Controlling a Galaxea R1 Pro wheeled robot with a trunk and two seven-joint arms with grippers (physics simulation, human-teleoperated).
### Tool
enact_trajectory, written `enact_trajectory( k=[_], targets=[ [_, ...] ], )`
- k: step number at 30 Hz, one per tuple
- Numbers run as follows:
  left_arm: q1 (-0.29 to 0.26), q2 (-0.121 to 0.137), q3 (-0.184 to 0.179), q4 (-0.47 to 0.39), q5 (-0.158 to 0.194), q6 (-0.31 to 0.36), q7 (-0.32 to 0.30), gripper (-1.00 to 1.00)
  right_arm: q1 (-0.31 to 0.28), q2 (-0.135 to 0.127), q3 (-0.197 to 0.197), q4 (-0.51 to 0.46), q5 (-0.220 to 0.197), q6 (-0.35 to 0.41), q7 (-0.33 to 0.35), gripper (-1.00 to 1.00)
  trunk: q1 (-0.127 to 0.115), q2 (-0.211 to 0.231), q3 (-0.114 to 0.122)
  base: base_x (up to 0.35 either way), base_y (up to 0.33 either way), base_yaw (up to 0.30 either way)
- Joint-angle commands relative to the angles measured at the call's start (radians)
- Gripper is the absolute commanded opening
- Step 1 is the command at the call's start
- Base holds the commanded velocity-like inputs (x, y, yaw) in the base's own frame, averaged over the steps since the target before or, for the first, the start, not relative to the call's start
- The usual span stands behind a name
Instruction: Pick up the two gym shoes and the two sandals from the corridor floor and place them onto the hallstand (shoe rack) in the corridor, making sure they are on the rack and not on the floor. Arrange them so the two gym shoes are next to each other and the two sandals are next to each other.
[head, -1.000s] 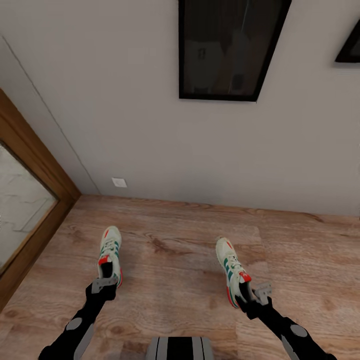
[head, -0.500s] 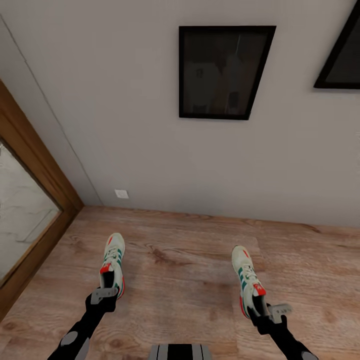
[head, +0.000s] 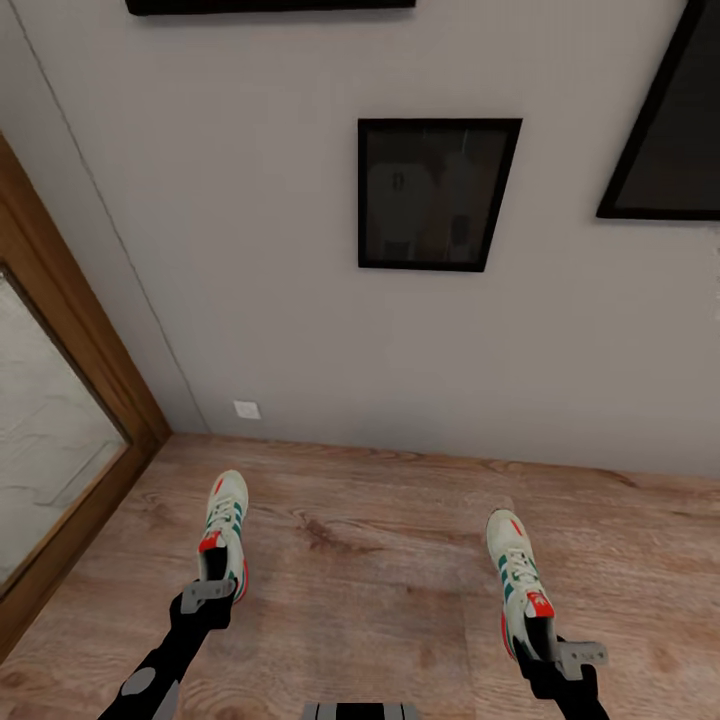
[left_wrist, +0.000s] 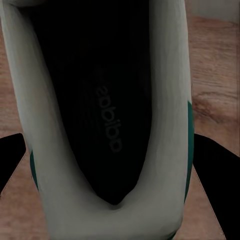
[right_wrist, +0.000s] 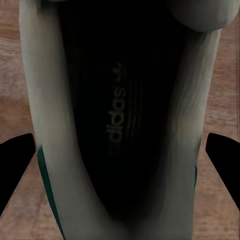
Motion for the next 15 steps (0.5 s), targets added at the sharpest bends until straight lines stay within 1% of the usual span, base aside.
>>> enact_trajectory(
  k=[1,4,11,13,15],
  targets=[
    [0.0,-0.001,0.006,0.001,0.001,-0.001,-0.01,-1.0,-0.001,0.001,-0.003,0.002,-0.01,-0.002,0.009,-1.0,-0.001,0.0,0.005,0.0,0.0,0.0],
    [0.0,-0.002,0.005,0.001,0.001,-0.001,-0.01,-1.0,-0.001,0.003,-0.003,0.004,-0.01,-0.003,-0.001,-1.0,-0.002,0.001,0.021,0.0,0.0,0.0],
    [0.0,-0.002,0.006,0.001,0.001,-0.002,-0.01,-1.0,-0.001,0.005,-0.003,0.003,-0.011,-0.002,-0.07,-1.0,-0.005,0.002,0.054,0.0,0.0,0.0],
    [0.0,-0.002,0.007,0.001,0.001,-0.001,-0.01,-1.0,-0.001,0.004,-0.003,0.002,-0.011,-0.003,-0.082,-1.0,-0.006,0.003,0.062,0.0,0.0,0.0],
    [0.0,-0.002,0.007,0.001,0.001,-0.001,-0.01,-1.0,-0.001,0.004,-0.003,0.001,-0.01,-0.002,-0.085,-1.0,-0.006,0.003,0.062,0.0,0.0,0.0]
  ],
)
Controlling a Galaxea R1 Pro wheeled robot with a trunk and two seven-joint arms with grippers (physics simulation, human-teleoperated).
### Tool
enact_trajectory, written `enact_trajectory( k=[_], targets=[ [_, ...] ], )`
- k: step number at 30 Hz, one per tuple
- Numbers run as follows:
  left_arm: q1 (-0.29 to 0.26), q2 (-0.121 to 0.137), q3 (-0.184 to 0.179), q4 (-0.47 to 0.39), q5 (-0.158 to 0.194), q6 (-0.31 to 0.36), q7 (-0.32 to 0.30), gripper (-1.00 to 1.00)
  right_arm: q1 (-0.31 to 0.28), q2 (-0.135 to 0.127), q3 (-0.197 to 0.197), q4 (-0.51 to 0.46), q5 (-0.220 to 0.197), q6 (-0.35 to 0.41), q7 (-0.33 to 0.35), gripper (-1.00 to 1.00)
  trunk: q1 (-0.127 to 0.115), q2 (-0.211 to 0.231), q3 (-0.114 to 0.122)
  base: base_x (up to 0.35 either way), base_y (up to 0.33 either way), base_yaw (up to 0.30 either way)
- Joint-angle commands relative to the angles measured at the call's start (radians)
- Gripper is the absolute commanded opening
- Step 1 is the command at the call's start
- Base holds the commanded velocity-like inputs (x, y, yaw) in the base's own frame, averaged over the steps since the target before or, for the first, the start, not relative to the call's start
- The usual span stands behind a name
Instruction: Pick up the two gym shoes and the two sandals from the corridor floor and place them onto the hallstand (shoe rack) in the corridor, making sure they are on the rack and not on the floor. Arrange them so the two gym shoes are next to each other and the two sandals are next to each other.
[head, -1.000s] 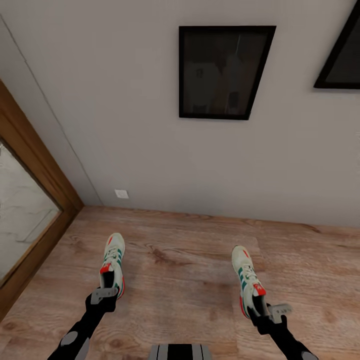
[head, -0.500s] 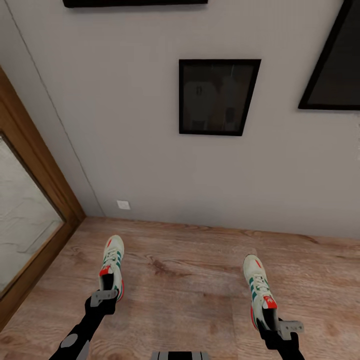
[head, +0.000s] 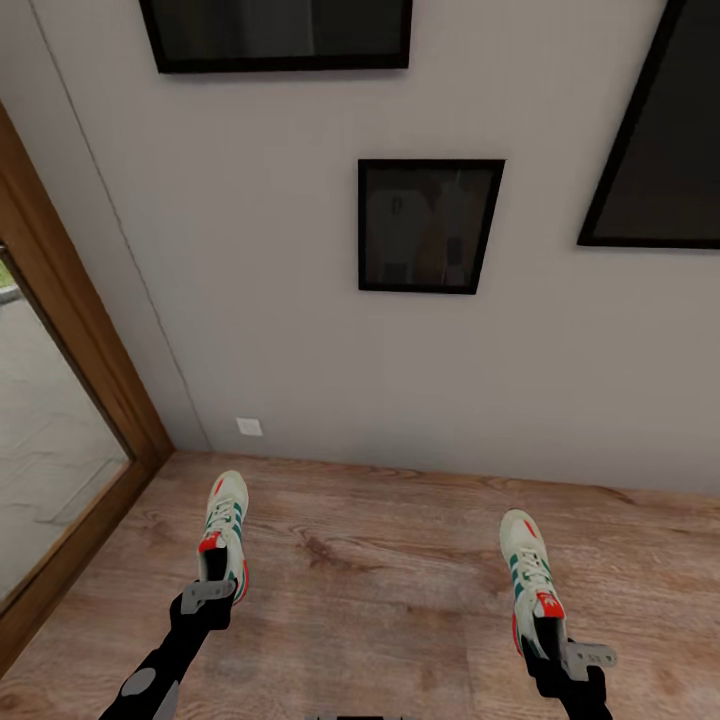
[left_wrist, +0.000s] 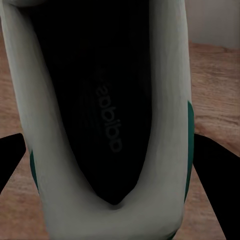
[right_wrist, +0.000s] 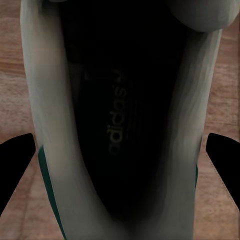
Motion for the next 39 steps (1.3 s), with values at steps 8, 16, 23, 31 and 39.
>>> enact_trajectory(
  k=[8,16,23,31,39],
  targets=[
    [-0.001,-0.002,0.005,0.002,0.003,-0.001,-0.01,-1.0,0.0,0.001,-0.002,0.0,-0.01,-0.003,0.006,-1.0,0.0,0.0,-0.001,0.0,0.0,0.0],
    [-0.001,-0.004,0.004,0.015,0.002,-0.002,-0.01,-1.0,-0.001,0.002,-0.002,0.003,-0.011,-0.003,0.006,-1.0,0.0,0.0,0.002,0.0,0.0,-0.05],
    [-0.001,-0.006,0.004,0.024,0.001,-0.002,-0.01,-1.0,0.0,0.002,-0.002,0.004,-0.009,-0.003,0.006,-1.0,0.0,0.0,0.01,0.0,0.0,-0.202],
    [-0.001,-0.007,0.004,0.025,0.0,-0.003,-0.01,-1.0,0.0,0.002,-0.003,0.004,-0.009,-0.002,0.006,-1.0,0.0,0.0,0.019,0.0,0.0,-0.227],
    [-0.001,-0.007,0.004,0.026,0.0,-0.002,-0.01,-1.0,0.0,0.002,-0.002,0.004,-0.01,-0.002,0.006,-1.0,-0.001,0.0,0.03,0.0,0.0,-0.256]
  ],
)
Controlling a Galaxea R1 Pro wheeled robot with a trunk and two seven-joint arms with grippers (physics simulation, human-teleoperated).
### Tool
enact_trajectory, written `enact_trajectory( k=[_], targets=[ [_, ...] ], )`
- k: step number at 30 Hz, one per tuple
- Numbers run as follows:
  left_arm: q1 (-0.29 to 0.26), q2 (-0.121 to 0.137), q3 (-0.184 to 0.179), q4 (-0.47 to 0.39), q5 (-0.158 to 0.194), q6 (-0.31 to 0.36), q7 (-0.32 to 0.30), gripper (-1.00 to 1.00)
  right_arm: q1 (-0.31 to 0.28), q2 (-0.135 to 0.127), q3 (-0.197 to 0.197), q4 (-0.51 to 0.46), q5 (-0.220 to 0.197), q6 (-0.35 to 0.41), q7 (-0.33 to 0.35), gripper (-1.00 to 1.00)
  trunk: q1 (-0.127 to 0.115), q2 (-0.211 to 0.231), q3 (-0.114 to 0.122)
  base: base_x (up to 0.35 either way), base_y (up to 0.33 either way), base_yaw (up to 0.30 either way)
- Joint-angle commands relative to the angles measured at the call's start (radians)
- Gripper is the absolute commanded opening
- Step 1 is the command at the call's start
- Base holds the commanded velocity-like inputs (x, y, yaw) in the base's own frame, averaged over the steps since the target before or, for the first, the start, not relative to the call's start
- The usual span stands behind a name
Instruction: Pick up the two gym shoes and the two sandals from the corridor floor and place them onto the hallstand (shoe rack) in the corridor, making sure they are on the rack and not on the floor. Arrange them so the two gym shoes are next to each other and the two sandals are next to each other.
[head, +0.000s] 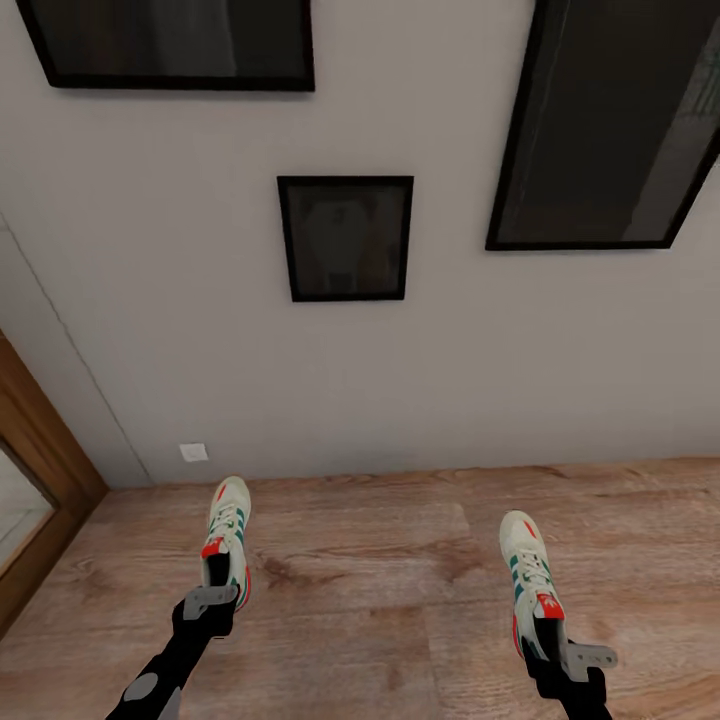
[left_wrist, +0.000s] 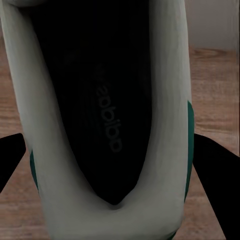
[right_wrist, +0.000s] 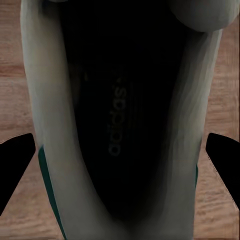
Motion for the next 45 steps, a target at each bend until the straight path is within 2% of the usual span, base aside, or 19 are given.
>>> enact_trajectory(
  k=[1,10,21,28,32,45],
  targets=[
    [0.0,-0.001,0.006,0.001,0.001,-0.001,-0.01,-1.0,-0.001,0.0,-0.002,0.001,-0.01,-0.003,0.008,-1.0,-0.001,0.0,0.004,0.0,0.0,-0.274],
    [0.0,-0.001,0.006,0.001,0.001,-0.001,-0.01,-1.0,-0.001,0.0,-0.003,0.001,-0.012,-0.004,0.008,-1.0,-0.005,0.002,0.044,0.0,0.0,-0.281],
    [0.0,-0.001,0.006,0.001,0.001,-0.002,-0.01,-1.0,-0.001,0.0,-0.003,0.001,-0.012,-0.004,0.008,-1.0,-0.005,0.002,0.051,0.0,0.0,-0.285],
    [0.0,-0.001,0.006,0.001,0.002,-0.002,-0.01,-1.0,-0.001,0.0,-0.003,0.001,-0.013,-0.004,0.008,-1.0,-0.008,0.004,0.081,0.0,0.0,-0.286],
    [0.0,-0.001,0.006,0.001,0.001,-0.002,-0.01,-1.0,-0.001,0.0,-0.003,0.001,-0.029,-0.003,0.008,-1.0,-0.01,0.005,0.098,0.0,0.0,-0.291],
    [0.0,-0.001,0.006,0.001,0.003,-0.002,-0.01,-1.0,-0.001,0.0,-0.003,0.001,-0.044,-0.002,0.008,-1.0,-0.056,0.089,0.137,0.0,0.0,-0.299]
  ],
)
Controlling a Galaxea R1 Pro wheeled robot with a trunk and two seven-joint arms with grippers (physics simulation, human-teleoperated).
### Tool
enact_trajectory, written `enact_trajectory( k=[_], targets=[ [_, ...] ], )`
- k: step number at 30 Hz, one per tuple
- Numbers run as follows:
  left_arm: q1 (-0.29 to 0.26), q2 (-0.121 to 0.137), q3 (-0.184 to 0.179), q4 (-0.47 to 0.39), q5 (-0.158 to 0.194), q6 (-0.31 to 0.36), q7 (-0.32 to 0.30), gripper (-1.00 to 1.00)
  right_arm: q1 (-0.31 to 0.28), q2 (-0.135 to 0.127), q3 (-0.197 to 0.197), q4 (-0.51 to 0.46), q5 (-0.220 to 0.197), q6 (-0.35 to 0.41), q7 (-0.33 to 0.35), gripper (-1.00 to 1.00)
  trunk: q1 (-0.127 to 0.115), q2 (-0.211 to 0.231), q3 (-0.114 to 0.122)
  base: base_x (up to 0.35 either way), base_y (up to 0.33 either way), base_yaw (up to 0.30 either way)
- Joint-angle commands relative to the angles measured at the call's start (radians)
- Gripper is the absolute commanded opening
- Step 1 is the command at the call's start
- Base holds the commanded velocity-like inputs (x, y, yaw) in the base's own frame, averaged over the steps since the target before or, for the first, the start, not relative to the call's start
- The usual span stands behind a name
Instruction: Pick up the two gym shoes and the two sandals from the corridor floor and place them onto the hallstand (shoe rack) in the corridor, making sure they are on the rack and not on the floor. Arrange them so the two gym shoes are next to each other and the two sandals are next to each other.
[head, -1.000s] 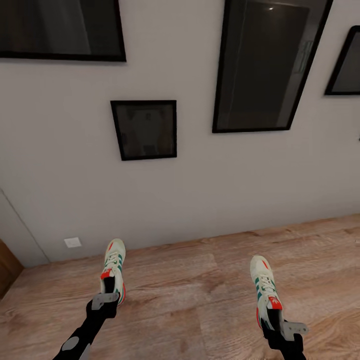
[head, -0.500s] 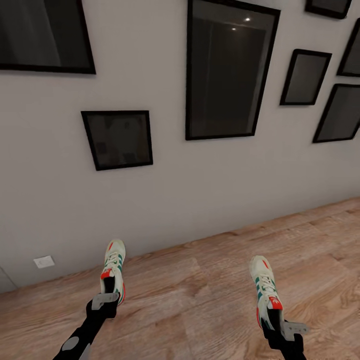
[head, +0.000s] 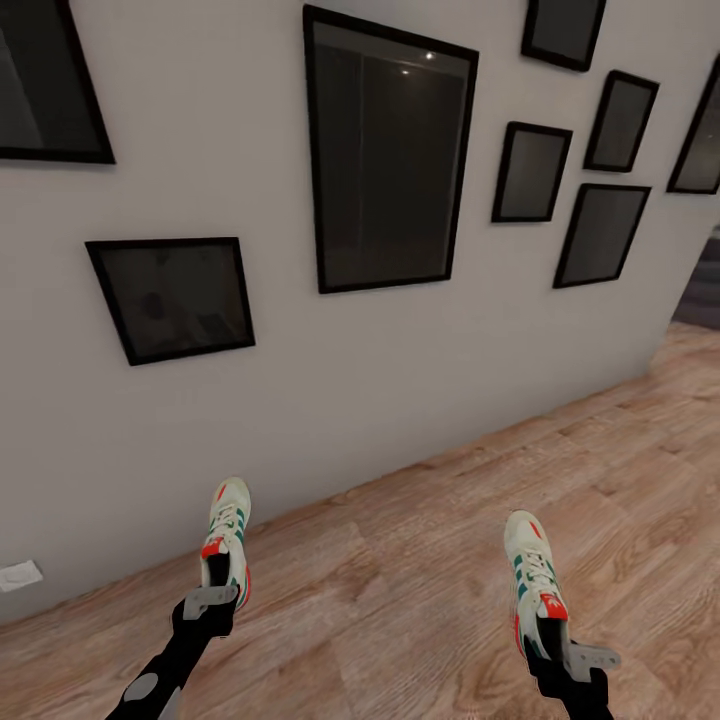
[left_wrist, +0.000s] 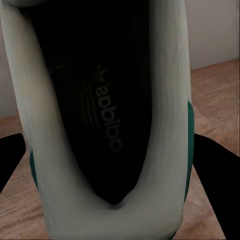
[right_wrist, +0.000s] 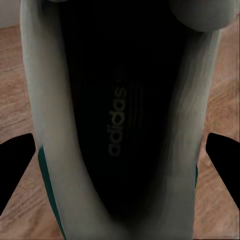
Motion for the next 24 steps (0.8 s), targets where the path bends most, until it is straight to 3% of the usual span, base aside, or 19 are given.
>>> enact_trajectory(
  k=[1,15,24],
  targets=[
    [0.0,-0.001,0.006,0.0,0.002,-0.001,-0.01,-1.0,-0.001,0.0,-0.003,0.001,-0.008,-0.003,0.008,-1.0,0.0,0.0,-0.001,0.0,0.0,-0.3],
    [0.0,-0.001,0.006,0.0,0.001,-0.001,-0.01,-1.0,-0.001,0.001,-0.003,0.001,-0.007,-0.003,0.008,-1.0,0.0,0.0,-0.001,0.0,-0.011,-0.3],
    [0.0,-0.001,0.006,0.0,0.0,-0.001,-0.01,-1.0,-0.001,0.001,-0.003,0.001,-0.008,-0.003,0.008,-1.0,0.0,0.0,-0.001,0.002,-0.221,-0.223]
  ],
)
